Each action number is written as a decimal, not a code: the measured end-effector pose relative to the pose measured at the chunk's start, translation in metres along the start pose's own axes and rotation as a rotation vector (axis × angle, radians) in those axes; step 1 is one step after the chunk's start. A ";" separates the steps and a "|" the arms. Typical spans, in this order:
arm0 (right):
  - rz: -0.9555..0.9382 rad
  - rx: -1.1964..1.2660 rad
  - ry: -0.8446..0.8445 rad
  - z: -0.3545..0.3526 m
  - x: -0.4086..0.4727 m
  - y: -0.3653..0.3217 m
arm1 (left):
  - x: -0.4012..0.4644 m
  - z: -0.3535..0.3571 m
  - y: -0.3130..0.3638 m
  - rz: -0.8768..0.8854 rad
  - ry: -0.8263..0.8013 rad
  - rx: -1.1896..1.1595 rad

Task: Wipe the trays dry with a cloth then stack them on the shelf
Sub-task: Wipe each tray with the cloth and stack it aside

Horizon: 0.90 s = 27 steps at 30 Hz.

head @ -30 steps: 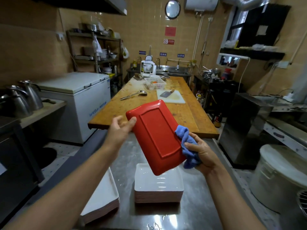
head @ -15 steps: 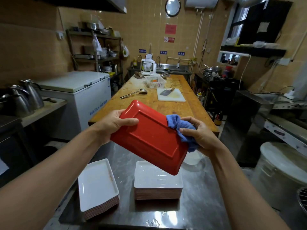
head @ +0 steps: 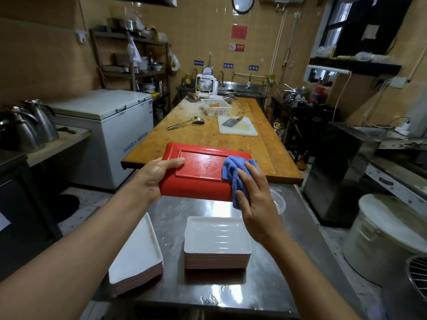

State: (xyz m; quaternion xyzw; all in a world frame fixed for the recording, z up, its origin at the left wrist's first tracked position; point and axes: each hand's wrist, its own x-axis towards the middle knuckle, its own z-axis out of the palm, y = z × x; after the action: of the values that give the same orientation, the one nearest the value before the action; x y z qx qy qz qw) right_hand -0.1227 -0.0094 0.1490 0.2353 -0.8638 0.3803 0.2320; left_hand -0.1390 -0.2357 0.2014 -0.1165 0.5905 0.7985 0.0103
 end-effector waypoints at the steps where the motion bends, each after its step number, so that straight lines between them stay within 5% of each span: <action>1: -0.019 -0.019 0.037 0.003 -0.003 -0.001 | -0.001 0.002 -0.001 -0.011 0.003 -0.009; 9: -0.178 -0.240 0.117 0.043 0.003 -0.046 | -0.009 0.028 -0.020 0.005 0.003 -0.110; 19: -0.038 -0.273 -0.118 0.051 0.042 -0.067 | -0.016 0.014 -0.028 0.151 0.081 -0.172; 27: 0.174 -0.172 -0.101 0.034 0.058 -0.027 | -0.018 -0.009 -0.032 0.155 0.126 -0.278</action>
State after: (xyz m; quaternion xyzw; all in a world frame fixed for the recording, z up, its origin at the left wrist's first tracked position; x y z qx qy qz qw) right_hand -0.1592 -0.0648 0.1771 0.1574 -0.9209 0.3113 0.1738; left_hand -0.1147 -0.2324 0.1728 -0.1206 0.4809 0.8621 -0.1047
